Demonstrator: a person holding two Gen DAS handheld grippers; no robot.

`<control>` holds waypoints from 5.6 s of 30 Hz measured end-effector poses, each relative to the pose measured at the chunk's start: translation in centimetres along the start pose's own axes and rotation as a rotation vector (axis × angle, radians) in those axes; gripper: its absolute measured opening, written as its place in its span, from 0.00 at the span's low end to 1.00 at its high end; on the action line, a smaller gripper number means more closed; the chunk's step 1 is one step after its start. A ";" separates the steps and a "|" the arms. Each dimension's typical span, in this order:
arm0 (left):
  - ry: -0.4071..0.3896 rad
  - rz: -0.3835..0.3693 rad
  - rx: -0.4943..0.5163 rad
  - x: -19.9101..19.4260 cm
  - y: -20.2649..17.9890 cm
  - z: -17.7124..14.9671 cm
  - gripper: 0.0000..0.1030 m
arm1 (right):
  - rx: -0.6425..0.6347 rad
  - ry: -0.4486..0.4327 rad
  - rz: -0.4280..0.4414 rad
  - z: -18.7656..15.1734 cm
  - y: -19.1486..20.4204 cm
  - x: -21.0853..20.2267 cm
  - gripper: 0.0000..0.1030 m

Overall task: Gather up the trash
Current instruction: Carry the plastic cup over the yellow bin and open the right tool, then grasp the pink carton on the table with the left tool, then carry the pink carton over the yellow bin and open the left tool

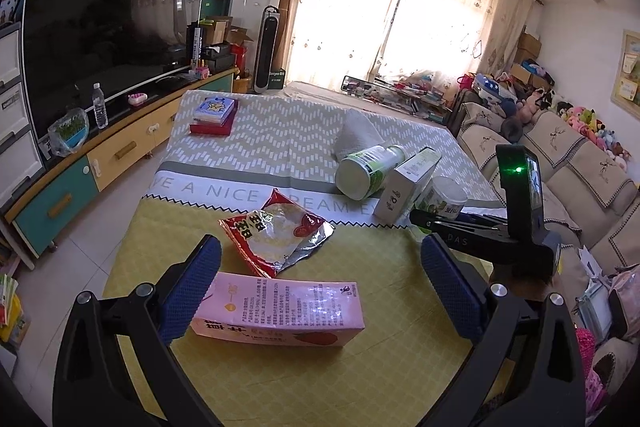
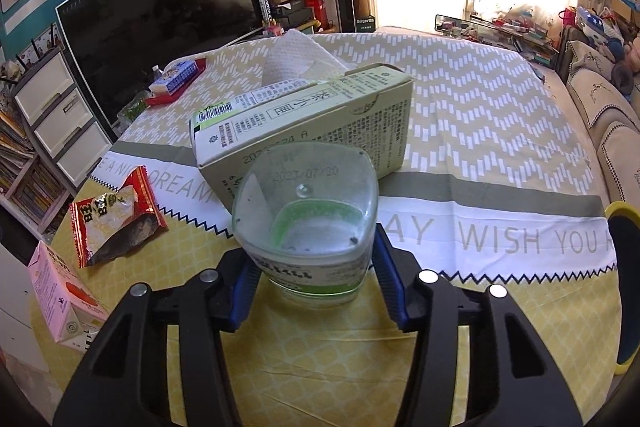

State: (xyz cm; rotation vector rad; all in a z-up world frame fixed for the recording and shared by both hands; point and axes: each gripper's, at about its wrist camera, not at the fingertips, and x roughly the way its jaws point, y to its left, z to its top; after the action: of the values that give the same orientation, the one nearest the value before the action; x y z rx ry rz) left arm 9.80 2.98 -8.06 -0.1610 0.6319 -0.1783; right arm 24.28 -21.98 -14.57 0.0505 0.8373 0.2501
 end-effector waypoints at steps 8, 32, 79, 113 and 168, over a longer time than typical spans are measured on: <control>0.005 -0.010 0.019 0.3 -1.1 0.0 0.95 | 0.062 -0.061 0.021 -0.9 -2.0 -2.8 0.48; 0.070 -0.063 0.088 3.0 -7.9 0.3 0.95 | 0.435 -0.226 -0.272 -5.6 -22.4 -11.9 0.48; 0.129 0.172 0.097 1.6 1.5 -1.7 0.95 | 0.443 -0.157 -0.292 -7.5 -24.1 -11.7 0.67; 0.210 -0.150 0.440 6.5 -9.9 -3.4 0.95 | 0.453 -0.170 -0.246 -8.0 -24.1 -12.1 0.70; 0.318 -0.482 0.533 16.7 -31.9 2.5 0.38 | 0.570 -0.191 -0.347 -13.6 -31.3 -17.0 0.70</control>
State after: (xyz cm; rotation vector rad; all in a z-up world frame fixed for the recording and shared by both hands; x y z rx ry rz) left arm 20.77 -31.38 -9.13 0.2401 0.8317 -0.8403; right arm 9.50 -57.09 -15.78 0.4515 0.6916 -0.3213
